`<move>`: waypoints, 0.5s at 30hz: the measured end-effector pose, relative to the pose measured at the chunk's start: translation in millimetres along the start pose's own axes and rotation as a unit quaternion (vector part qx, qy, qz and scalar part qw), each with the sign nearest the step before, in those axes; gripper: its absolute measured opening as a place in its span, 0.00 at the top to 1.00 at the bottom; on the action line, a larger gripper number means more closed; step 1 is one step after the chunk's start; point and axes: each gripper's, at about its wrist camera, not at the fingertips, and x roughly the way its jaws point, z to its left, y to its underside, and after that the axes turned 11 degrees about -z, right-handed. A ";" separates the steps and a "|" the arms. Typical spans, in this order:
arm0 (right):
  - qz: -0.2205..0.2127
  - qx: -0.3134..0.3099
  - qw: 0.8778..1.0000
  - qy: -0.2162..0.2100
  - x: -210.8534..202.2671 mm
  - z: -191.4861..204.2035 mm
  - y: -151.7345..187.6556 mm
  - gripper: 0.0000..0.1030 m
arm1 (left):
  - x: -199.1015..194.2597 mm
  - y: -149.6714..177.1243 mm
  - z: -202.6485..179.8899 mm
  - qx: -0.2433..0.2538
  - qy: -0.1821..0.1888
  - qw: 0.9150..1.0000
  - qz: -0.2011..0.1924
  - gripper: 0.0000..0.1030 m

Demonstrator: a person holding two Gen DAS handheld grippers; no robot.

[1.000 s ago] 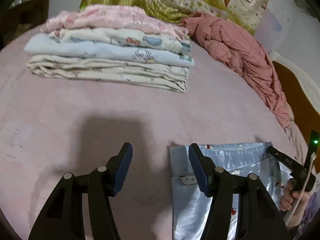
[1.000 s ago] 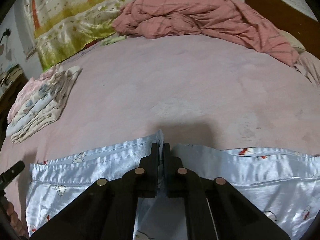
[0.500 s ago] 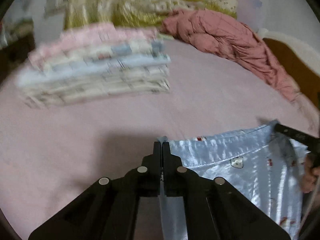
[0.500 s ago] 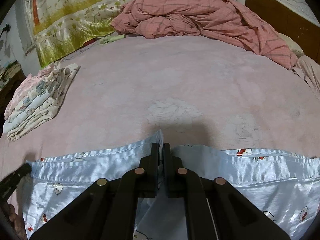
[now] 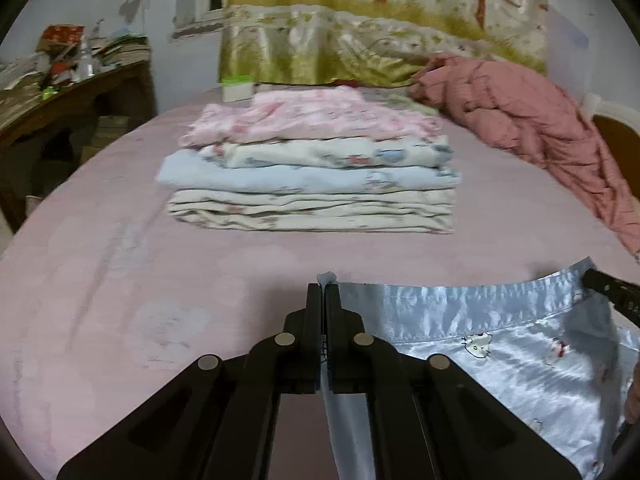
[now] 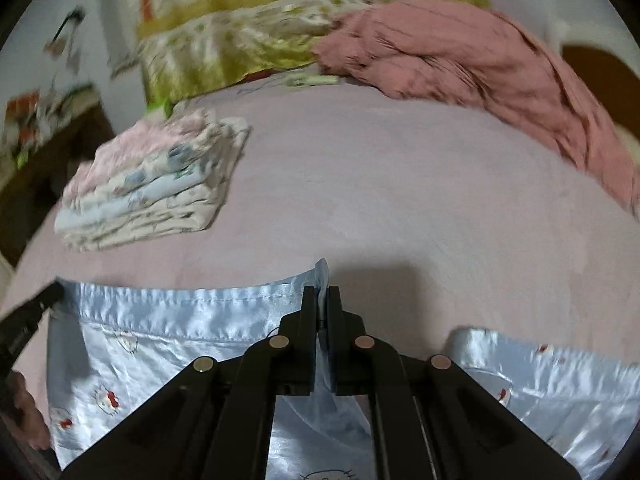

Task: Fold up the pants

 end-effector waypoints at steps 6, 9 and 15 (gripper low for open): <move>0.011 -0.009 1.000 -0.009 25.2 26.1 3.1 0.96 | 13.3 6.8 19.4 0.000 -0.039 0.999 0.025 0.99; 0.021 0.009 0.999 -0.025 38.5 27.3 11.3 0.96 | 19.3 11.3 23.7 0.001 -0.052 0.998 0.040 0.99; 0.029 -0.001 0.999 -0.018 51.2 35.3 21.8 0.96 | 30.8 18.8 20.5 0.026 -0.086 0.993 0.074 0.93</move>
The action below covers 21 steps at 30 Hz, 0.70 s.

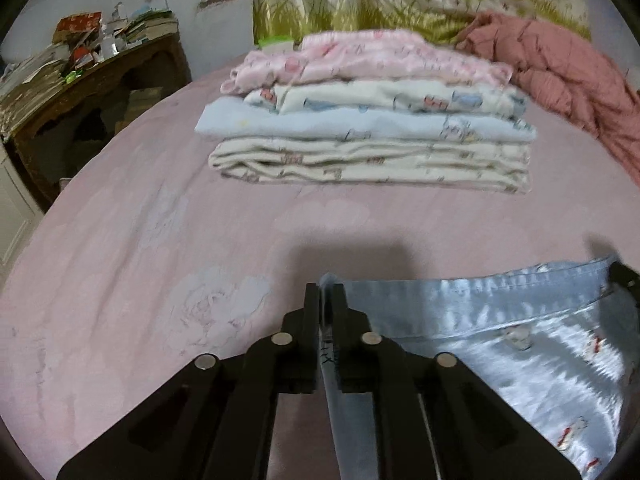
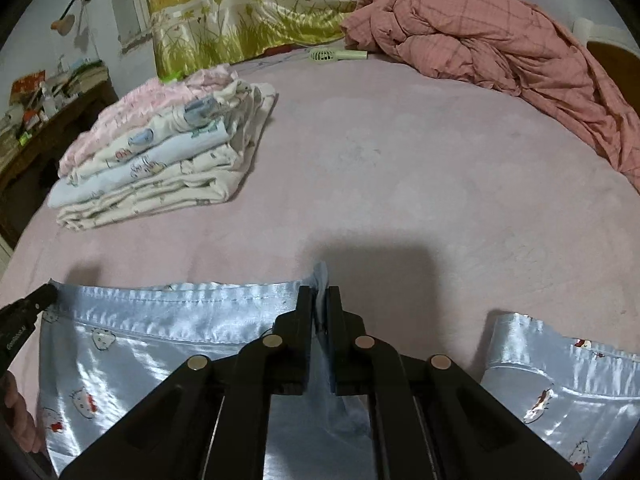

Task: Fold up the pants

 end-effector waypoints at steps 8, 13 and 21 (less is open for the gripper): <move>-0.038 0.028 0.999 0.006 -48.9 -21.6 -18.7 0.51 | -34.6 -15.1 5.7 -0.008 -0.003 0.998 -0.061 0.70; -0.087 0.027 0.996 0.009 -106.6 -44.1 -34.3 0.41 | -68.5 -26.8 -2.1 -0.019 0.034 0.993 -0.114 0.67; -0.146 0.051 0.986 0.057 -208.0 -121.3 -17.9 0.41 | -118.2 -38.3 -26.9 -0.016 0.086 0.982 -0.166 0.67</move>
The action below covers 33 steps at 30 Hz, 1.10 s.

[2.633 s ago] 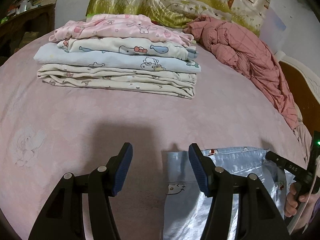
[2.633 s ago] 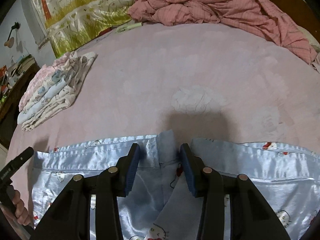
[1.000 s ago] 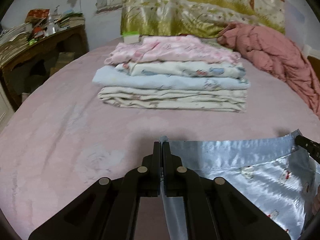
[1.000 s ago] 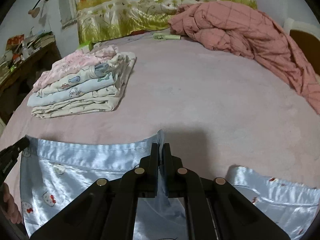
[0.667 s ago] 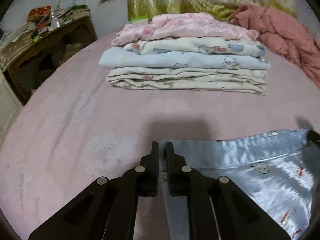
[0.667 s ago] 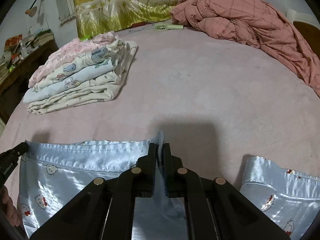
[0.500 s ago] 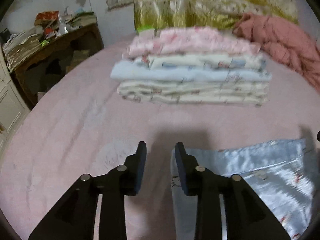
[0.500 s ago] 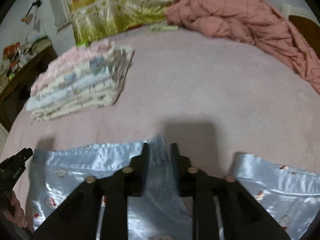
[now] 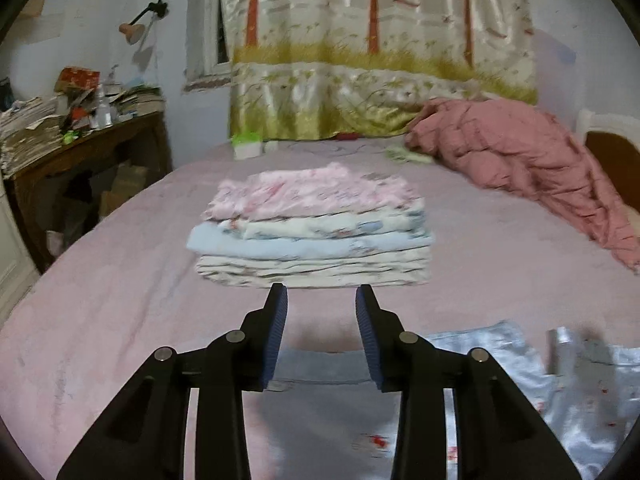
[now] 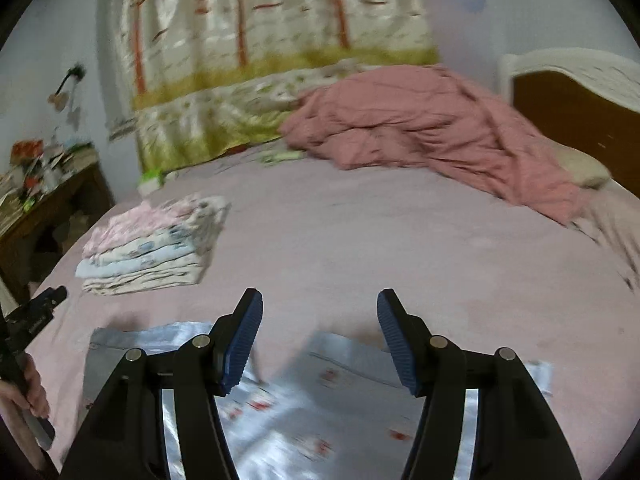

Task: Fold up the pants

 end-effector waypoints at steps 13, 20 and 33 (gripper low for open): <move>-0.058 0.087 0.990 0.096 -69.6 -138.4 10.6 0.41 | -38.0 3.2 -86.1 0.022 0.156 0.988 -0.006 0.67; -0.057 0.134 0.981 0.130 -64.9 -195.9 36.5 0.41 | -43.2 12.0 -151.0 0.046 0.261 0.963 0.045 0.67; 0.006 0.202 0.972 0.122 -18.9 -264.7 68.9 0.55 | 63.1 20.6 -287.7 0.087 0.277 0.935 0.202 0.67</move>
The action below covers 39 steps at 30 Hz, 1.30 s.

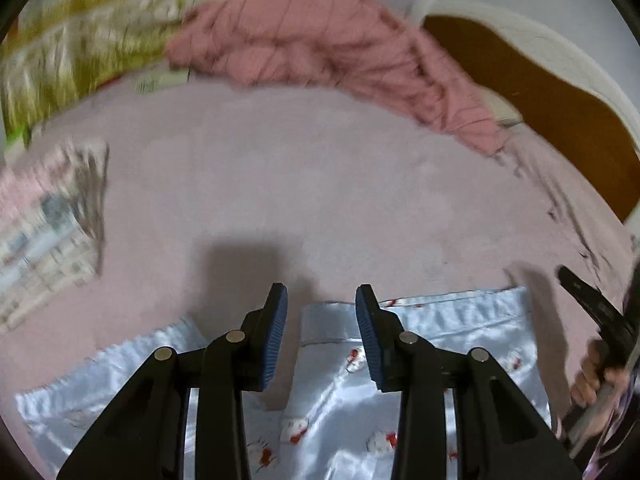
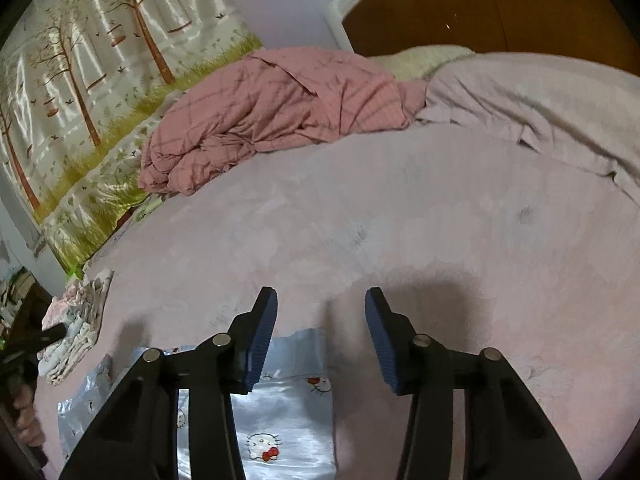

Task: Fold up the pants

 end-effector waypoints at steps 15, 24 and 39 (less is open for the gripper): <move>0.098 0.019 0.995 -0.019 36.8 -1.6 24.0 0.61 | 68.8 36.4 16.2 -0.096 0.047 0.992 0.069 0.69; 0.115 0.070 0.990 -0.040 62.7 -15.2 38.4 0.88 | 81.4 36.8 13.4 -0.101 0.071 0.990 0.065 0.97; 0.027 -0.010 0.999 -0.029 37.2 13.3 22.7 0.97 | 76.6 11.5 7.8 -0.024 -0.007 1.000 -0.014 0.96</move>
